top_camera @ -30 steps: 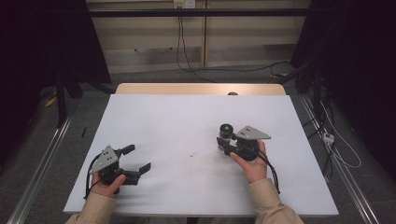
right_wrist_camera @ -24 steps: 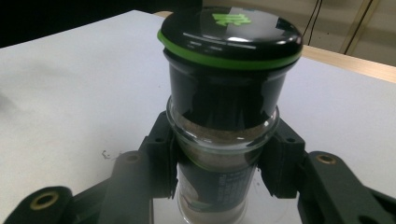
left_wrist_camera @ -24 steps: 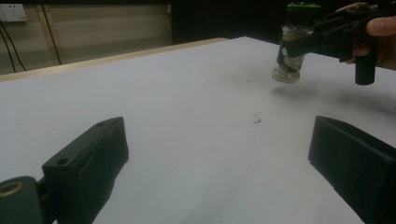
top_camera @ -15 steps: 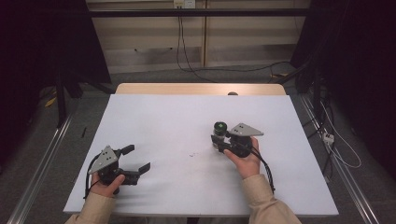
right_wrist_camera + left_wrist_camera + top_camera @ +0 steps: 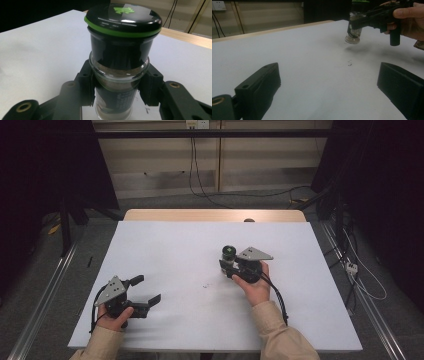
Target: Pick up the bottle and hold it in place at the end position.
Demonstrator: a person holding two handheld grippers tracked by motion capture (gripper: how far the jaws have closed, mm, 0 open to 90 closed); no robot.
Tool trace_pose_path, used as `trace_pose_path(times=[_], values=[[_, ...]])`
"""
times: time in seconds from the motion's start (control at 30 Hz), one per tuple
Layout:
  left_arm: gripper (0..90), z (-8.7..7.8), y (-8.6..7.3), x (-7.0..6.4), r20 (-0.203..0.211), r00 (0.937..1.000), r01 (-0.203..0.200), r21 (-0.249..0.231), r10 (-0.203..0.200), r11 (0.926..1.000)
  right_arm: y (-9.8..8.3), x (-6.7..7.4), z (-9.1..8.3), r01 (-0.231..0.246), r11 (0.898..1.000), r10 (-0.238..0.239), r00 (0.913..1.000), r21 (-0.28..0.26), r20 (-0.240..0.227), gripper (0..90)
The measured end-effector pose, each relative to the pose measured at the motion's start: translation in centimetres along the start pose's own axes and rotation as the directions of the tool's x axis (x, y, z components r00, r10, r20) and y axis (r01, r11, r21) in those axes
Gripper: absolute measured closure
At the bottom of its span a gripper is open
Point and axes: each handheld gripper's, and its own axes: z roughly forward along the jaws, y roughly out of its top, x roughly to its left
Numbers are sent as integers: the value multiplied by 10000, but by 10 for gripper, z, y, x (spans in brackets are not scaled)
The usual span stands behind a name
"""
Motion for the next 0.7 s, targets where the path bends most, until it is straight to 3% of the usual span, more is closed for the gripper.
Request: trace_pose_path(times=[0.7], values=[[46, 2, 0, -1, 43, 10000, 88, -16, -88, 10000, 3, 3, 26, 309, 9995, -309, 9994, -14, 143, 534]])
